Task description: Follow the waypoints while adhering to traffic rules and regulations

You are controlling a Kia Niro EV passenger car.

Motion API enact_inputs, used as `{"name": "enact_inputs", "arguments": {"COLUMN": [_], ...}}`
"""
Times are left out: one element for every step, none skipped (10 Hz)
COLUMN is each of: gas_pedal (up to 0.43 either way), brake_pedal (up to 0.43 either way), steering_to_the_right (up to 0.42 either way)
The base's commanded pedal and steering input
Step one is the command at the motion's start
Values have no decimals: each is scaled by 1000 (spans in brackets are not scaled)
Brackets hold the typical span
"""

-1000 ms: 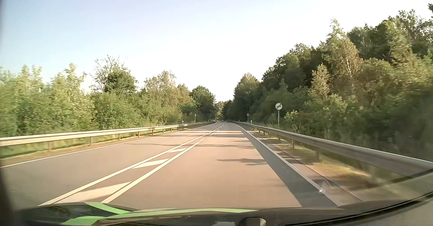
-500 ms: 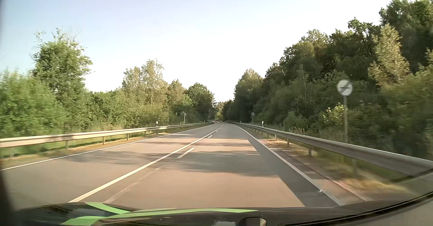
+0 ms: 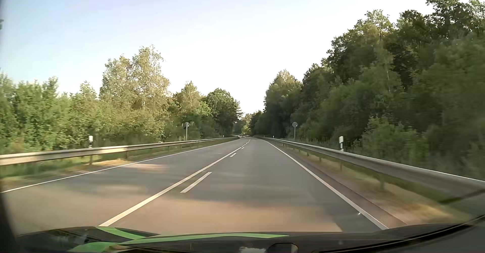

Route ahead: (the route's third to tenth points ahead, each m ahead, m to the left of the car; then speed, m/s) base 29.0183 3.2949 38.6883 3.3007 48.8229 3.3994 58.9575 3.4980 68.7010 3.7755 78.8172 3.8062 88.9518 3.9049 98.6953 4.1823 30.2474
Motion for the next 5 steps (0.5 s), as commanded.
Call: {"name": "enact_inputs", "arguments": {"gas_pedal": [350, 378, 390, 398, 398], "brake_pedal": [0, 0, 0, 0, 0], "steering_to_the_right": [-2, -2, -2, -2, -2]}}
